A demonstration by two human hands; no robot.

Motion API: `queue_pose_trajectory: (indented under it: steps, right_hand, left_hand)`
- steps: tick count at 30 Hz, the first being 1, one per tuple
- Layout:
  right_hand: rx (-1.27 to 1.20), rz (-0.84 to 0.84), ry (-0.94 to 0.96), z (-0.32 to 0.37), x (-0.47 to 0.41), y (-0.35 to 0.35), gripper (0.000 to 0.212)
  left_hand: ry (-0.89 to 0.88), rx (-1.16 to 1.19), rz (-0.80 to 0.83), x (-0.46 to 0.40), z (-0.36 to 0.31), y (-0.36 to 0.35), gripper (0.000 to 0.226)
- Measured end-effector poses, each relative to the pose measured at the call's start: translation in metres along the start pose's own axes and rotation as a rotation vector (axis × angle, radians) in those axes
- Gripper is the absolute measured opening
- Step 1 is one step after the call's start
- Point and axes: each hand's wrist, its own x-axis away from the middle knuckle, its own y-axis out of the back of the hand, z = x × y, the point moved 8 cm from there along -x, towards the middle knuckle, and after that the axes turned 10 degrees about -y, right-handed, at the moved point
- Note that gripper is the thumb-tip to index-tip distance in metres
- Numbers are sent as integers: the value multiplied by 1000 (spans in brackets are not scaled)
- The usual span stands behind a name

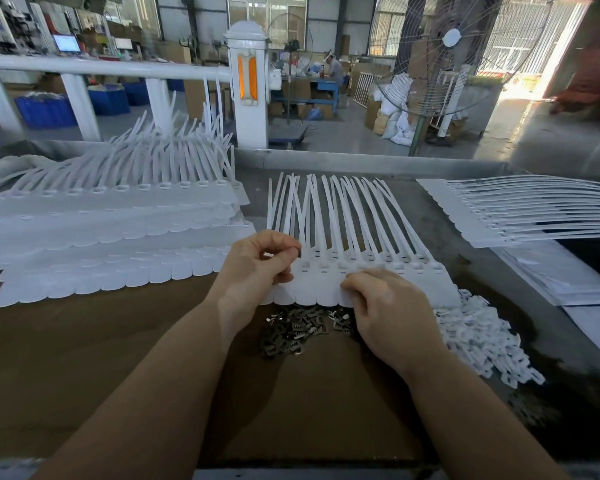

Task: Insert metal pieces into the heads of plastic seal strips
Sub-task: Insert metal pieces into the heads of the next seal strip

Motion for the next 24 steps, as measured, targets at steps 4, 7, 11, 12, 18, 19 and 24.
queue_pose_trajectory:
  steps: [4, 7, 11, 12, 18, 19, 24]
  right_hand:
    - [4, 20, -6, -2, 0, -2, 12]
    - [1, 27, -12, -2, 0, -3, 12]
    - [2, 27, -24, -3, 0, -3, 11]
    - [2, 30, -26, -3, 0, -3, 10]
    - [1, 35, -23, -3, 0, -2, 11]
    - [1, 35, -21, -3, 0, -2, 12]
    - [9, 46, -25, -3, -1, -3, 14]
  left_hand:
    - [28, 52, -31, 0, 2, 3, 13]
    - [31, 83, -61, 0, 2, 7, 12]
    - [43, 31, -75, -1, 4, 7, 13]
    - [40, 10, -81, -1, 4, 8, 13]
    - [-108, -409, 57, 1, -12, -1, 9]
    - [-134, -497, 102, 1, -14, -5, 8]
    - [-158, -769, 270, 3, -11, -15, 15]
